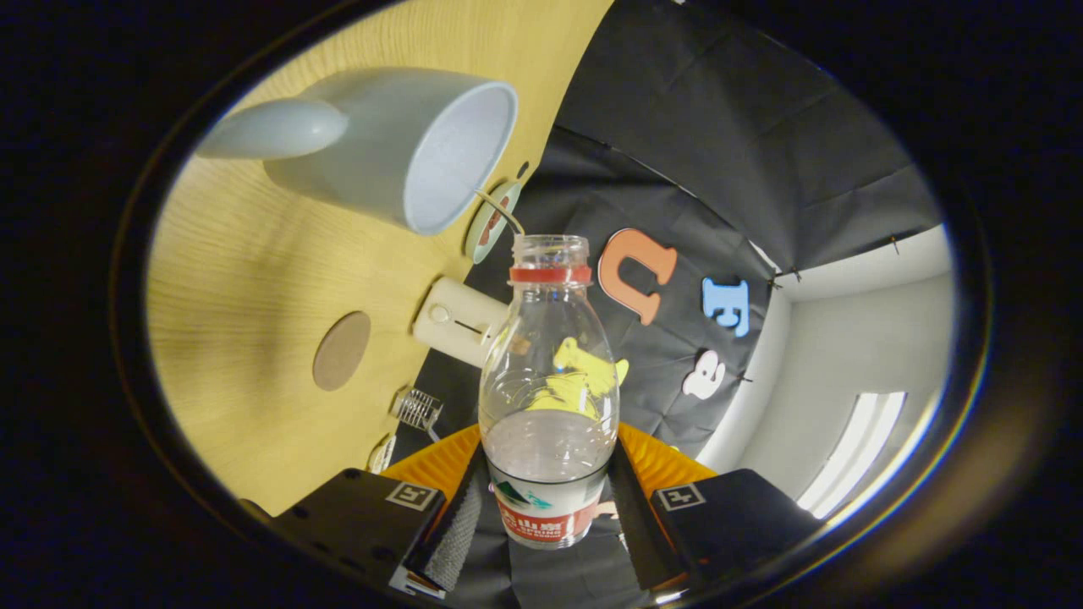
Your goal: Take the bottle from table, then pour the juice into the cup, finally place the bottle on the coaster
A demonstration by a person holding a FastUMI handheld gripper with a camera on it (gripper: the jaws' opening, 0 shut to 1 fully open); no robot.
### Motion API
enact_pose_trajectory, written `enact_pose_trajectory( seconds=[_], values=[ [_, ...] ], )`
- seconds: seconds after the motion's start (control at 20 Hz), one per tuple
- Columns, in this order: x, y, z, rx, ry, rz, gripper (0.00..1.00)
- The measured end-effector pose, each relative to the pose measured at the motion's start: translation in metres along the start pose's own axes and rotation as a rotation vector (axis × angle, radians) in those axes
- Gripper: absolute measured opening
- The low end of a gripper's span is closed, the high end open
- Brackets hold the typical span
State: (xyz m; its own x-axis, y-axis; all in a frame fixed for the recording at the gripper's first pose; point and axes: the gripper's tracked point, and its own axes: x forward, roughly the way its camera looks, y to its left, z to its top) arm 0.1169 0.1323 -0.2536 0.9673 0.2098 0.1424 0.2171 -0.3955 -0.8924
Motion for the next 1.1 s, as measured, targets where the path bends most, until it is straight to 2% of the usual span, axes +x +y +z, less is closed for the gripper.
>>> enact_pose_trajectory(
  seconds=[1.1],
  values=[
    [0.002,-0.051,-0.008,-0.118,-0.016,-0.112,0.79]
  ],
)
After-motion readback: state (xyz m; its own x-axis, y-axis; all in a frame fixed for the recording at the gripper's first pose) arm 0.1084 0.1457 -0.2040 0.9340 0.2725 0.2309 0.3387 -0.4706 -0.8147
